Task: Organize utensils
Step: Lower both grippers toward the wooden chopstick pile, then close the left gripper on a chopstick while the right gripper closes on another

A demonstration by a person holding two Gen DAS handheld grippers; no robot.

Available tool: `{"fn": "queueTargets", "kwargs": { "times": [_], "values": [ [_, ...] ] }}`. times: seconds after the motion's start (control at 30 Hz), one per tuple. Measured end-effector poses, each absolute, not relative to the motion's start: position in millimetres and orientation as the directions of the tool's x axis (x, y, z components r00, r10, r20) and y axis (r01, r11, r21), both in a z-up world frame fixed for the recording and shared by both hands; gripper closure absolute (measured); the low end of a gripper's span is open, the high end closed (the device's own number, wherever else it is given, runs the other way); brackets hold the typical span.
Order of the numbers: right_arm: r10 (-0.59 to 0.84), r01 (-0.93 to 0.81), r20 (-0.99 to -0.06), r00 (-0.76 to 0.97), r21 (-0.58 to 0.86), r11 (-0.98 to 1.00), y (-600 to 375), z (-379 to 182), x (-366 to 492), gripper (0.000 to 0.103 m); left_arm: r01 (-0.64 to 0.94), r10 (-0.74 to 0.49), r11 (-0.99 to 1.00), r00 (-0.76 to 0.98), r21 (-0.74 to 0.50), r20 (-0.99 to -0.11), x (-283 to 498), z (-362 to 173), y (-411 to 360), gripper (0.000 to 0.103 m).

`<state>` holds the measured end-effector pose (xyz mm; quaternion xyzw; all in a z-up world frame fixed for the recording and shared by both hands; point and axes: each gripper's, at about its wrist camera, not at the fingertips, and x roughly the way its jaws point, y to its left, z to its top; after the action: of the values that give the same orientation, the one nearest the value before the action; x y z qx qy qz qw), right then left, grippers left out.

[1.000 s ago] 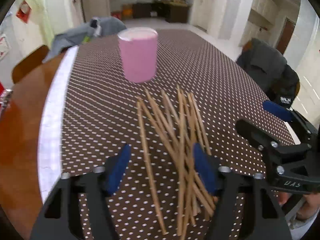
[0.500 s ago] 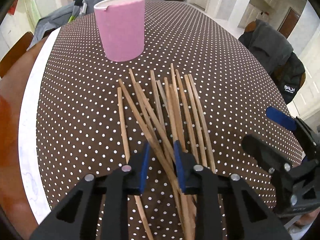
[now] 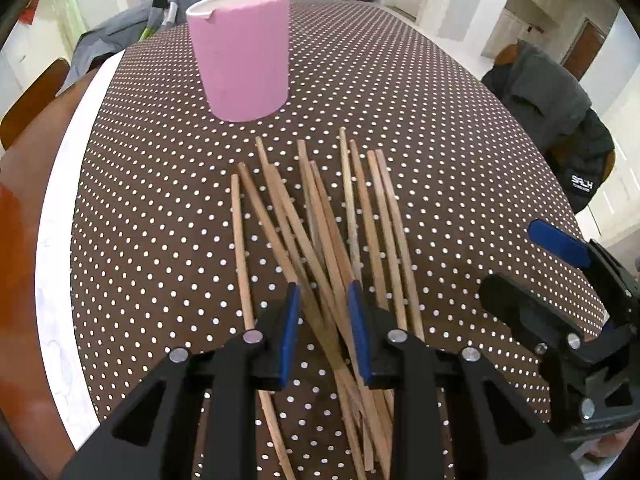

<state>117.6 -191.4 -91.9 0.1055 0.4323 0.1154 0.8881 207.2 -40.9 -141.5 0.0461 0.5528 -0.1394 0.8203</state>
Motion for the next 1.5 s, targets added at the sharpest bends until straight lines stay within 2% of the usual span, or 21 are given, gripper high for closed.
{"fn": "queueTargets", "kwargs": {
  "times": [0.17,0.37,0.47,0.57,0.77,1.1,1.3,1.4,1.47,1.5],
  "values": [
    [0.305,-0.128,-0.750,0.587,0.286,0.950,-183.7,-92.9,122.0,0.006,0.271,-0.199,0.957,0.347,-0.105,-0.917,205.7,-145.7,-30.3,0.078],
    [0.300,-0.145,-0.759,0.578,0.266,0.953,-174.3,-93.4,131.9,0.006,0.264,-0.139,0.963,0.330,-0.050,-0.934,199.5,-160.4,-28.5,0.080],
    [0.299,-0.156,-0.764,0.572,0.257,0.954,-169.8,-93.1,135.5,0.006,0.223,-0.200,0.966,0.328,-0.130,-0.923,199.1,-158.9,-17.3,0.090],
    [0.309,-0.171,-0.768,0.561,0.257,0.951,-166.5,-93.5,137.1,0.006,0.209,-0.210,0.967,0.344,-0.144,-0.915,197.2,-155.2,-8.2,0.092],
    [0.350,-0.198,-0.782,0.516,0.288,0.937,-158.2,-97.0,143.2,0.006,0.184,-0.320,0.944,0.308,-0.274,-0.896,194.7,-154.9,12.2,0.092],
    [0.359,-0.210,-0.795,0.489,0.292,0.933,-146.1,-100.2,149.0,0.006,0.170,-0.306,0.950,0.321,-0.264,-0.896,186.7,-157.3,26.5,0.092],
    [0.363,-0.217,-0.801,0.476,0.293,0.931,-141.1,-100.0,152.0,0.007,0.168,-0.332,0.942,0.342,-0.290,-0.879,187.5,-146.8,27.4,0.097],
    [0.376,-0.221,-0.811,0.449,0.307,0.926,-137.8,-101.6,154.2,0.023,0.169,-0.325,0.945,0.370,-0.281,-0.870,184.5,-139.0,31.5,0.097],
    [0.388,-0.225,-0.818,0.424,0.320,0.920,-135.1,-103.1,157.1,0.040,0.165,-0.330,0.943,0.374,-0.288,-0.867,183.6,-136.4,34.0,0.097],
    [0.391,-0.227,-0.824,0.411,0.323,0.919,-133.4,-104.1,158.8,0.045,0.164,-0.331,0.943,0.375,-0.290,-0.866,183.1,-135.8,34.8,0.097]
  ]
}}
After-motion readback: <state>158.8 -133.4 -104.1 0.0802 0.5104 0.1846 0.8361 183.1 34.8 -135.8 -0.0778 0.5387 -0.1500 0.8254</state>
